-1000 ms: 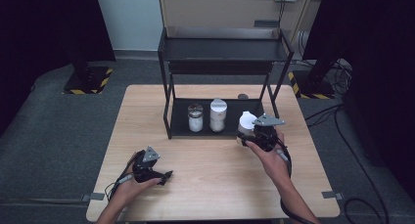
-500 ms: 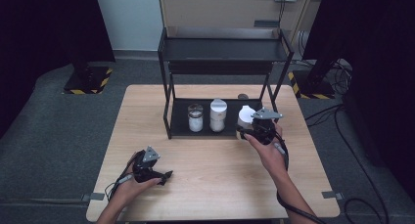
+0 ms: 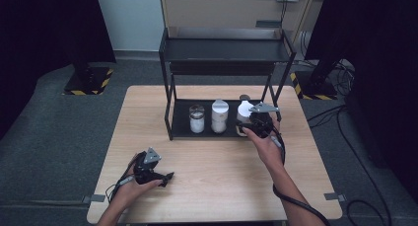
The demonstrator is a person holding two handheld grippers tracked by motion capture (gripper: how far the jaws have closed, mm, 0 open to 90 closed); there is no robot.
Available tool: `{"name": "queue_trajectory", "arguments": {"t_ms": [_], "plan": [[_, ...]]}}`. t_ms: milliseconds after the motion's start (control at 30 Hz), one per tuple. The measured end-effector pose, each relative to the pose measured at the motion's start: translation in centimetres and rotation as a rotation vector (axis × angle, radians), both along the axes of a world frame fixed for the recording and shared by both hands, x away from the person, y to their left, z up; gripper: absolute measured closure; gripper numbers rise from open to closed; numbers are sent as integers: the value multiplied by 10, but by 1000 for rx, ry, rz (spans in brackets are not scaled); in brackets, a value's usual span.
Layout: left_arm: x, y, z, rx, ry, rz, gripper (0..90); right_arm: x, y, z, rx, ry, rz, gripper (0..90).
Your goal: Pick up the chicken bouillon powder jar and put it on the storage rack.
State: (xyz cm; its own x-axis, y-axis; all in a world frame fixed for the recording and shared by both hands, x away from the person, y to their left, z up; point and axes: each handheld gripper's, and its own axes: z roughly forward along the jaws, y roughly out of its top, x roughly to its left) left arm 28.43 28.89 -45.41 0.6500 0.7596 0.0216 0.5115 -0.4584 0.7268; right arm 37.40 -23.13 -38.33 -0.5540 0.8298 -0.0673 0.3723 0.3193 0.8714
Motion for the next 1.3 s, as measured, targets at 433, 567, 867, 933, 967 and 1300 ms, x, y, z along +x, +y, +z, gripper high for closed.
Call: {"name": "queue_trajectory", "arguments": {"t_ms": [433, 567, 867, 933, 967, 1300], "plan": [[0, 0, 0, 0, 0, 0, 0, 17, 6, -10, -2, 22, -23, 314], [0, 0, 0, 0, 0, 0, 0, 21, 6, -13, -3, 28, -32, 315], [0, 0, 0, 0, 1, 0, 0, 27, 6, -16, -5, 37, -46, 314], [0, 0, 0, 0, 1, 0, 0, 28, 6, -17, -7, 37, -45, 315], [0, 0, 0, 0, 0, 0, 0, 28, 6, -17, -6, 38, -46, 314], [0, 0, 0, -1, 0, 0, 0, 32, 8, -17, -2, 45, -56, 314]]}}
